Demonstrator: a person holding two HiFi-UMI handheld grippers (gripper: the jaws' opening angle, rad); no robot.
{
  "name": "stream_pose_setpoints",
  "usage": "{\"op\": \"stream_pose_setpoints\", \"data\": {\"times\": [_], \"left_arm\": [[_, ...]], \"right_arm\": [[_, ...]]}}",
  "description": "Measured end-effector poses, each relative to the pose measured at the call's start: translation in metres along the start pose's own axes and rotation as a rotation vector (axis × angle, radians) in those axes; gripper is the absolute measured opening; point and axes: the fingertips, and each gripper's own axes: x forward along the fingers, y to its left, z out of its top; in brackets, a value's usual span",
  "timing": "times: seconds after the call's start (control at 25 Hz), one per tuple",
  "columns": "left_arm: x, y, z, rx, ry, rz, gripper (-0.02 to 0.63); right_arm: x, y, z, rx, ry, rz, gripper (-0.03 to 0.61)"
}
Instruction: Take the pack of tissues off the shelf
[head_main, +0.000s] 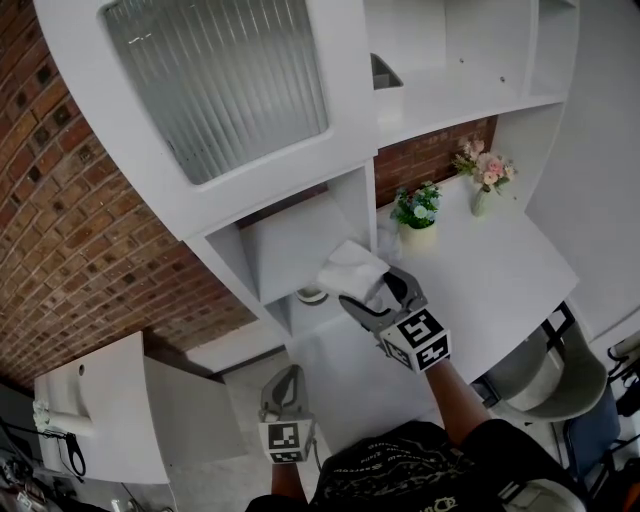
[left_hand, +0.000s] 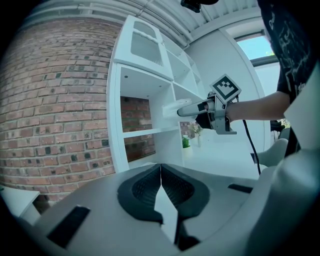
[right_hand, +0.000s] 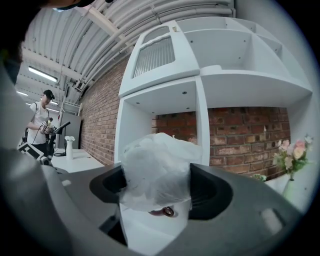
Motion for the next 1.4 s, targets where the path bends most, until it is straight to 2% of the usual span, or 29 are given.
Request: {"op": "stream_pose_setpoints", "data": {"times": [0.36,0.56,0.72,1.04,1.4], "left_arm": [[-0.007,-0.015,0.000,-0.009,-0.003,-0.022,0.009],[-0.011,-0.026,-0.004,0.013,0.014,-0.023,0.009],[-0.016,-0.031,-0.004,-0.039,-0.008,-0.027,0.009],[-0.019,-0.037,-0.004,-0.045,-0.010,-0.004,0.009],[-0.013,-0.046,-0.002,-0.014,-0.004,-0.025,0.009]], "right_arm": [[-0.021,0.004,-0.017,-0.009,0.061,-0.009,0.336],[-0.031,0.008,-0.028,-0.018,0.085,-0.006,0.334],[-0.037,0.011,-0.034,-0.015,0.094,0.006,0.333],[-0.047,0.011,-0.047,-0.010,0.115,0.012,0.331],[-0.060,0.005,-0.065,0.010,0.142,-0.003,0.331]]}}
